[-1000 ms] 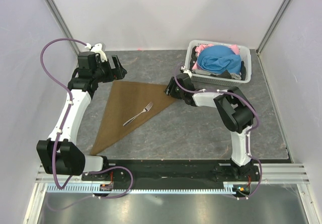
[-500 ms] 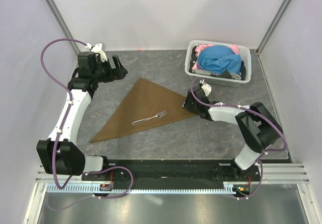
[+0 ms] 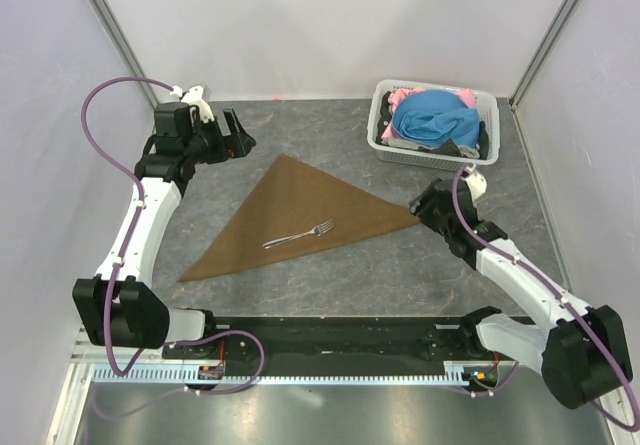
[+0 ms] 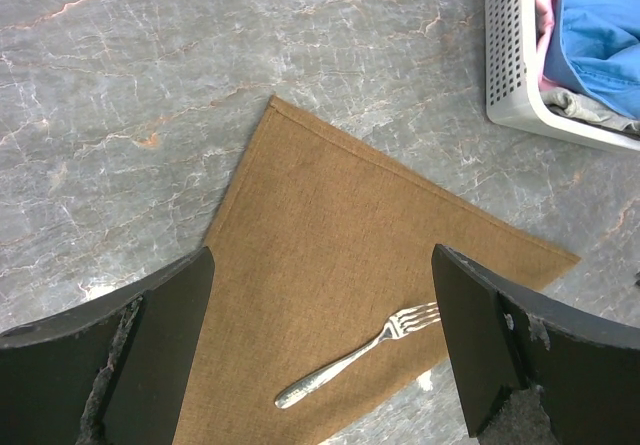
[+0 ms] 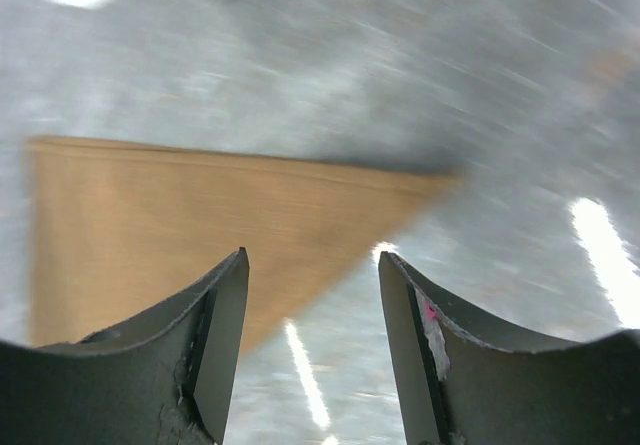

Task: Fold the napkin, place the utensils inside, and roll it up
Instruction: Fold the napkin

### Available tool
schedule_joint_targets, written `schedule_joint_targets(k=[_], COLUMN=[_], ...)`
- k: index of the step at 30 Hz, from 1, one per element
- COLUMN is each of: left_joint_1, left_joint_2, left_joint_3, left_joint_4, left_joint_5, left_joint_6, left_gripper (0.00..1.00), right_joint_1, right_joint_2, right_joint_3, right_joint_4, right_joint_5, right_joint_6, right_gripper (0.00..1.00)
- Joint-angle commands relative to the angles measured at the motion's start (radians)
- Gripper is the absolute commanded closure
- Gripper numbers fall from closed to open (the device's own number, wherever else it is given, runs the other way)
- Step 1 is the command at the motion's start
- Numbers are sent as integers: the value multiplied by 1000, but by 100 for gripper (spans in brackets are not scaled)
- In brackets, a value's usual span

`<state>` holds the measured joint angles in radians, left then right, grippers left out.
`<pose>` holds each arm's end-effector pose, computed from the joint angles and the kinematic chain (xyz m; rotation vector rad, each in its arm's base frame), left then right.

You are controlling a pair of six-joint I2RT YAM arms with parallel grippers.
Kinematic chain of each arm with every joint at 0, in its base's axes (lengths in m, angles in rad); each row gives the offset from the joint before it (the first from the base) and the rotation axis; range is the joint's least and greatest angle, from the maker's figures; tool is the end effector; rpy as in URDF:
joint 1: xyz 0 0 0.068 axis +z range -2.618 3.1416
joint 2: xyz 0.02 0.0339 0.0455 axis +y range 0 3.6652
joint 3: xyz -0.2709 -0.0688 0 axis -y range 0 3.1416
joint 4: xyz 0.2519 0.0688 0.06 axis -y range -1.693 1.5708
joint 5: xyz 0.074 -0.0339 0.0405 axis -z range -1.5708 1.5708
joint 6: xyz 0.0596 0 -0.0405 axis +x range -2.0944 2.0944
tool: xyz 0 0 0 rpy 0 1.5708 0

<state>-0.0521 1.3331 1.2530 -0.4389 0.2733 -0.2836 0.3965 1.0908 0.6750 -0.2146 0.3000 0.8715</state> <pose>0.3249 -0.0331 0.3513 -0.0760 2.1044 -0.4881 0.2423 0.0824 0.2297 0.6786 2.0885 0.3926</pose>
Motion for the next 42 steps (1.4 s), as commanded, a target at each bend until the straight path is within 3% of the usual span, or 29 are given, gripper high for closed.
schedule_joint_targets(k=[1, 13, 29, 42], left_joint_1=[5, 5, 5, 5], left_joint_2=[-14, -9, -3, -9], left_joint_3=[8, 8, 6, 8], left_joint_4=[40, 40, 40, 40], left_joint_5=[30, 27, 26, 26], left_joint_6=[-29, -28, -26, -23], left_gripper=[3, 3, 3, 3], right_joint_1=[-114, -303, -340, -363], right_joint_2=[-35, 69, 241, 297], right_joint_3=[-129, -216, -242, -265], right_joint_4=[-63, 171, 385, 399], right_joint_5=[-100, -352, -409, -398], right_joint_6=[24, 49, 112, 132], right_gripper=[37, 41, 47, 54])
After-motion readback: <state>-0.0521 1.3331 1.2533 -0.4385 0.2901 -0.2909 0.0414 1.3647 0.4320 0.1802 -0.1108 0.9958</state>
